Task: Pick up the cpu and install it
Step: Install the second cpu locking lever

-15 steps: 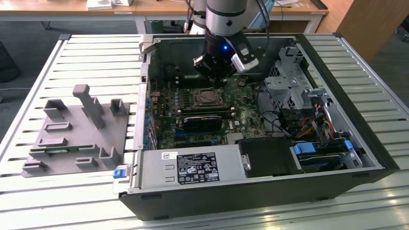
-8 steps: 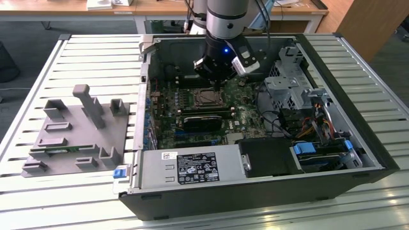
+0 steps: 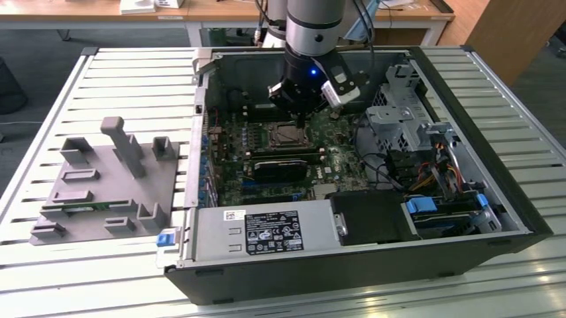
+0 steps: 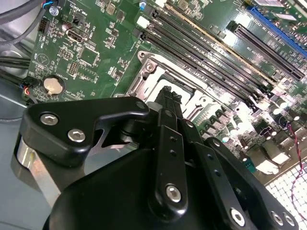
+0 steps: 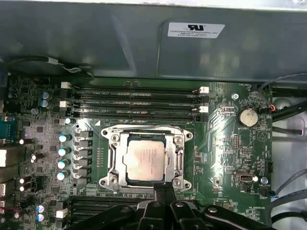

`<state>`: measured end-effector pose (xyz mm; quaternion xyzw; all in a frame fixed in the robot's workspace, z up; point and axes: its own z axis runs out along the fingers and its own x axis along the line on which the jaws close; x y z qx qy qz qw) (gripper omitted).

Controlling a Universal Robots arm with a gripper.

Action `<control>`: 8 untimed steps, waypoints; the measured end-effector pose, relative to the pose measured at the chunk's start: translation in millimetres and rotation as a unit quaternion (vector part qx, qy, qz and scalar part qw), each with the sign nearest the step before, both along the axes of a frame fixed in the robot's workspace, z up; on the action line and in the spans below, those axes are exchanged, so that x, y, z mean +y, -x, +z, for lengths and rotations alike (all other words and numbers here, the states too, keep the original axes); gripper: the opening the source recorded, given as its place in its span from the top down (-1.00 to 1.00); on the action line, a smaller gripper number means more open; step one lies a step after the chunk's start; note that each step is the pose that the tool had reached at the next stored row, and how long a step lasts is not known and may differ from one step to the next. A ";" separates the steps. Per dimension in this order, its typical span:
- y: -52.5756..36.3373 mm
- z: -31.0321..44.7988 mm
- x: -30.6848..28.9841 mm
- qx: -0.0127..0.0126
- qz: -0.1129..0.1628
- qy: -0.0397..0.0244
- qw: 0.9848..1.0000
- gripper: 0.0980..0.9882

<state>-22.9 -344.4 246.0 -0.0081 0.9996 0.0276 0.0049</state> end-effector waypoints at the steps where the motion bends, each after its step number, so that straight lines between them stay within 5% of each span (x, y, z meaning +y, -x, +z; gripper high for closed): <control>1: 0.0 0.0 0.0 0.000 0.000 0.000 1.000 0.98; 8: 0.0 -1.4 -1.7 0.000 0.000 0.000 1.000 0.98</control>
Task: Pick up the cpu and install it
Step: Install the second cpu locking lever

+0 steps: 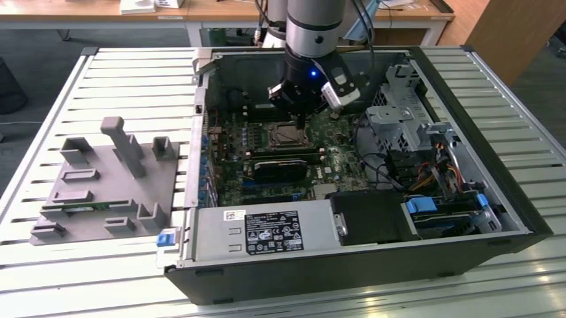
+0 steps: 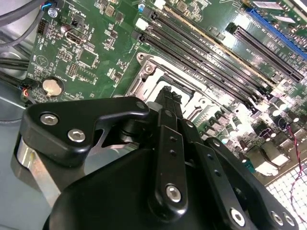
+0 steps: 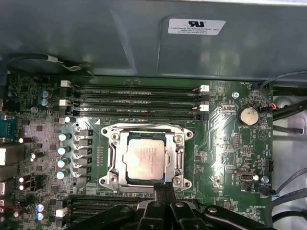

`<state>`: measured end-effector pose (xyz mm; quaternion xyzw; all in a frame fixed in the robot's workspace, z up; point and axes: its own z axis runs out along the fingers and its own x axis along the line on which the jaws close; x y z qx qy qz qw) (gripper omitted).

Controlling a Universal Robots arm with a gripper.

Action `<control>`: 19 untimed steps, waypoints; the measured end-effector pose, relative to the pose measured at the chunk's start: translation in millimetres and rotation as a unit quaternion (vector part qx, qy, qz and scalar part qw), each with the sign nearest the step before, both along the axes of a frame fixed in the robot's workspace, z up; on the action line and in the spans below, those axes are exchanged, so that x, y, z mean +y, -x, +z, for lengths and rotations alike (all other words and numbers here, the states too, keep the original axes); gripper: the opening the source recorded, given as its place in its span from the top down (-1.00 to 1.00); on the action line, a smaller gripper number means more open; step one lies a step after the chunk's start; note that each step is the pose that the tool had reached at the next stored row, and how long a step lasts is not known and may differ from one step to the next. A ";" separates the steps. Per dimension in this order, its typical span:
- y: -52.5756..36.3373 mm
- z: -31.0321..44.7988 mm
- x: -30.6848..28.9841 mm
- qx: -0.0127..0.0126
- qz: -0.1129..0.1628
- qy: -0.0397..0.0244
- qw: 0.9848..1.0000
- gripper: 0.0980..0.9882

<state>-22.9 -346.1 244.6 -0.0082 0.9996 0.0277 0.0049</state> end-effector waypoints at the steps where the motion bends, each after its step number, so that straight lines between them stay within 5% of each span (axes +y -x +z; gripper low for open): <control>1: 0.0 -0.3 -0.2 0.000 0.000 0.000 1.000 0.98; 19: 2.7 -1.5 -16.0 0.000 0.000 0.000 1.000 0.98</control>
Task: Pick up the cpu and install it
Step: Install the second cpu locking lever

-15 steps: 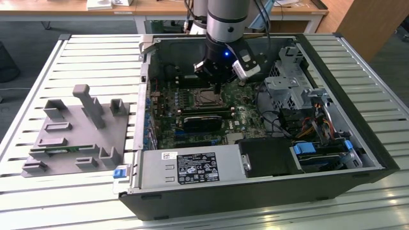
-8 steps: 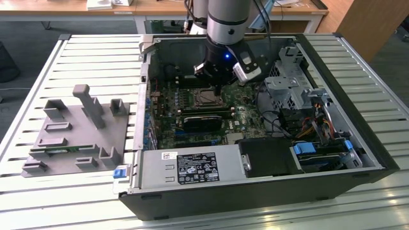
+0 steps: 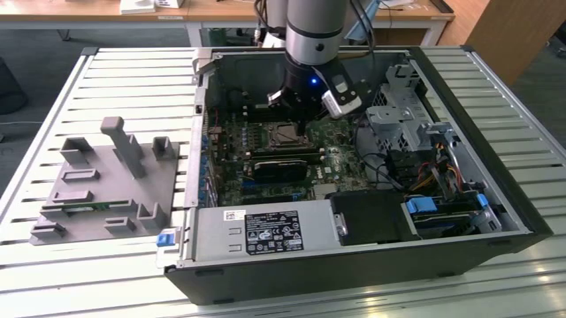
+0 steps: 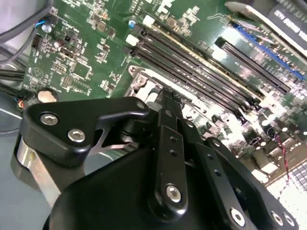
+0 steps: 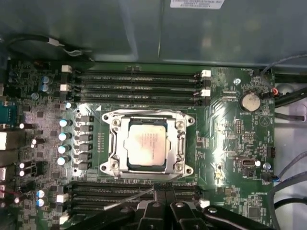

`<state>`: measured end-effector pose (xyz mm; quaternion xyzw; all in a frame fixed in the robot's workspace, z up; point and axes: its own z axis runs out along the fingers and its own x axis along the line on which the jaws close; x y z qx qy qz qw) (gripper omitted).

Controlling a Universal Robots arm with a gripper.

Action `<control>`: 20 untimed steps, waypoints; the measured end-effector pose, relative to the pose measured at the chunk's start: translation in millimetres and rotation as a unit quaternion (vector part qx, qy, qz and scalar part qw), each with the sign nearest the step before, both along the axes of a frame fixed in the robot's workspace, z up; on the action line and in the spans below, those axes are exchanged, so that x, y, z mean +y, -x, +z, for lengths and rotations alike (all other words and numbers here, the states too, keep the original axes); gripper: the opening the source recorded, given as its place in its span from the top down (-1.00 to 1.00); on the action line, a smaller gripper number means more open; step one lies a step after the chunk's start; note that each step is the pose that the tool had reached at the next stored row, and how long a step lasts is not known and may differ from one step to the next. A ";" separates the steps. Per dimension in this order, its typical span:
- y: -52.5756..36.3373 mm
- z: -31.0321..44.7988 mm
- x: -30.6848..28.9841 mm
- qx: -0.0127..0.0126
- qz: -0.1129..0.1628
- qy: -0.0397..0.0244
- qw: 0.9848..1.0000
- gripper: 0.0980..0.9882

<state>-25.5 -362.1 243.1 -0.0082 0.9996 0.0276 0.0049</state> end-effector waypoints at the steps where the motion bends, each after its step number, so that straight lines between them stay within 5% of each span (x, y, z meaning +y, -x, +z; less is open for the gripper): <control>1: 2.5 -0.1 -0.4 0.000 0.000 0.000 1.000 0.98; 4: 11.1 -0.4 -1.8 0.000 0.000 0.000 1.000 0.98; 10: 13.6 -0.7 -10.1 0.000 0.000 0.000 1.000 0.98; 20: 23.5 -1.7 -11.1 0.001 0.000 0.000 1.000 0.98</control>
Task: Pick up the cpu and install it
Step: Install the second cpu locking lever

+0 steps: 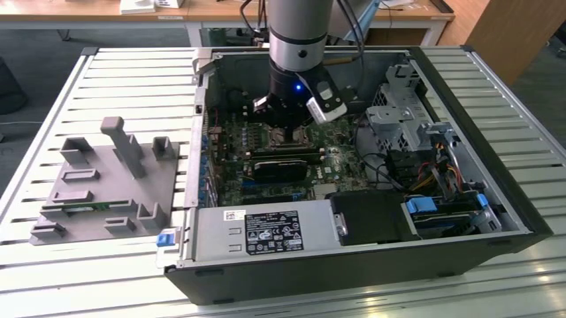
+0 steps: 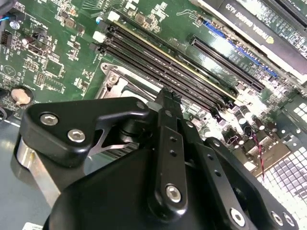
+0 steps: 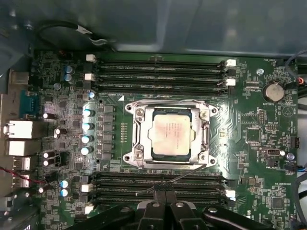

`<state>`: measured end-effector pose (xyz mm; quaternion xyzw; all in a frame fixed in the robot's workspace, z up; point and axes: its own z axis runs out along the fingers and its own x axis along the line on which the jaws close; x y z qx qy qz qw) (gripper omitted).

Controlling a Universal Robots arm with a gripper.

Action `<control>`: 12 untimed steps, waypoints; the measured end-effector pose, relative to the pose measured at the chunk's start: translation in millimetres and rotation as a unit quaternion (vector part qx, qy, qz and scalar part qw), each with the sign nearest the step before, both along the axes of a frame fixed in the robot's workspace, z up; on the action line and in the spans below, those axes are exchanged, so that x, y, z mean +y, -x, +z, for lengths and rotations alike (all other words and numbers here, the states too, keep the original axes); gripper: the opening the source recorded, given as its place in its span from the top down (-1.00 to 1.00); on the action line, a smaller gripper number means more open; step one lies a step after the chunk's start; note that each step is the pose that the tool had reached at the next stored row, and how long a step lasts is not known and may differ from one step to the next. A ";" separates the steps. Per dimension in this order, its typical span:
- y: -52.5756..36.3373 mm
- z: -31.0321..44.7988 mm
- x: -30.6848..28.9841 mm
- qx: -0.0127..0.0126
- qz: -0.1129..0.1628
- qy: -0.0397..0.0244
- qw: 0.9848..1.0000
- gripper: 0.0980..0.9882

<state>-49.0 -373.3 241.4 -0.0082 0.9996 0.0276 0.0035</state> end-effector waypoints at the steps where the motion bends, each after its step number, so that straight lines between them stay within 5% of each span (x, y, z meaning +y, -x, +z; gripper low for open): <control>1: 0.0 -0.1 0.0 0.001 0.000 0.000 1.000 0.98; 12: 3.1 -7.1 0.0 0.001 0.000 0.000 1.000 0.98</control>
